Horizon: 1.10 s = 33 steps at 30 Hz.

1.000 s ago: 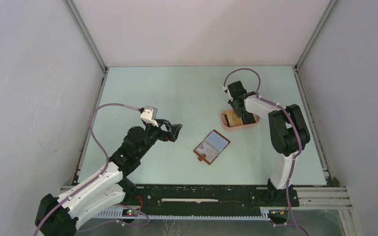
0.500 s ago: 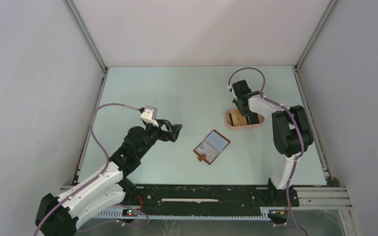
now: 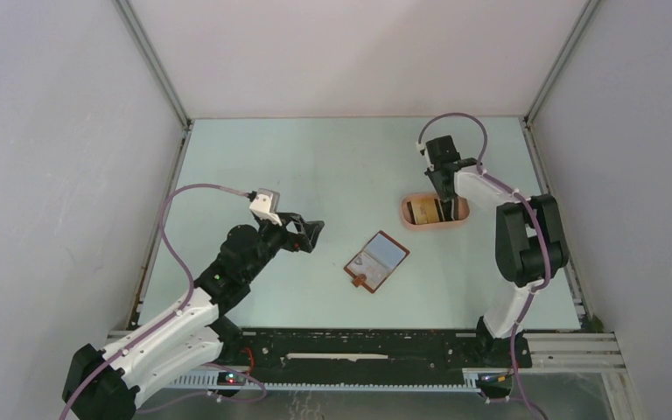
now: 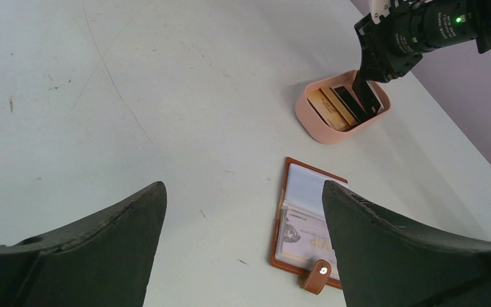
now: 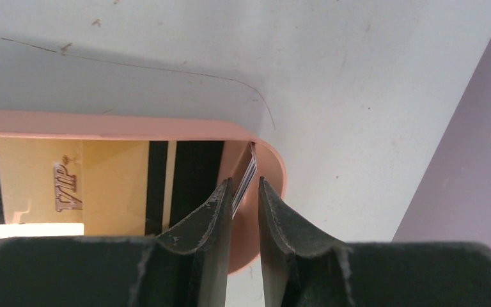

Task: Put the credit cards into the card holder
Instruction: Pick up the credit card from the storage box.

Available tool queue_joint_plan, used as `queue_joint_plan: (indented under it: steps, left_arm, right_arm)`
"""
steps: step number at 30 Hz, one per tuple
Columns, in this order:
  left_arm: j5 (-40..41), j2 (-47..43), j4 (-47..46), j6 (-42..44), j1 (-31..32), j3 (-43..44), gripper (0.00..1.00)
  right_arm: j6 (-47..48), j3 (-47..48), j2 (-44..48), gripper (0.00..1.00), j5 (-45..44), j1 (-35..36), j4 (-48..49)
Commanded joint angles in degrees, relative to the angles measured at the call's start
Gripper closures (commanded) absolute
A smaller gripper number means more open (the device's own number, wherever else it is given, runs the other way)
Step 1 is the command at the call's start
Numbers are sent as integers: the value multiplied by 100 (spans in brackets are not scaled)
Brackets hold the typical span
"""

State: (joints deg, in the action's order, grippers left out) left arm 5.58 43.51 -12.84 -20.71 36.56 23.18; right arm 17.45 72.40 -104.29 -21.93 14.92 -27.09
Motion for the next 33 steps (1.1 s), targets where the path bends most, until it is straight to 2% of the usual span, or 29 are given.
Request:
queue_joint_plan:
  steps: [1,12,20,26,30,33]
  left_arm:
    - [-73,-30,-214,-64,-36,-112,4]
    - [-145,9,-262,-124,-40,-104,5]
    - [-333,99,-465,-243,-39,-121,4]
    - [-1246,656,-1202,-623,-38,-34,5]
    - [-1671,1103,-1457,-793,-35,170,8]
    - [-1791,1285,-1533,-852,-39,259,9]
  right_arm:
    - [-53,-22,281,71,125,-214,-151]
    - [-309,-24,163,72,877,-625,-425]
    - [-518,101,75,88,1779,-1048,-707]
    - [-489,103,201,98,2715,-1340,-681]
    - [-308,106,115,97,3137,-1447,-706]
    - [-174,181,-28,87,3179,-1448,-887]
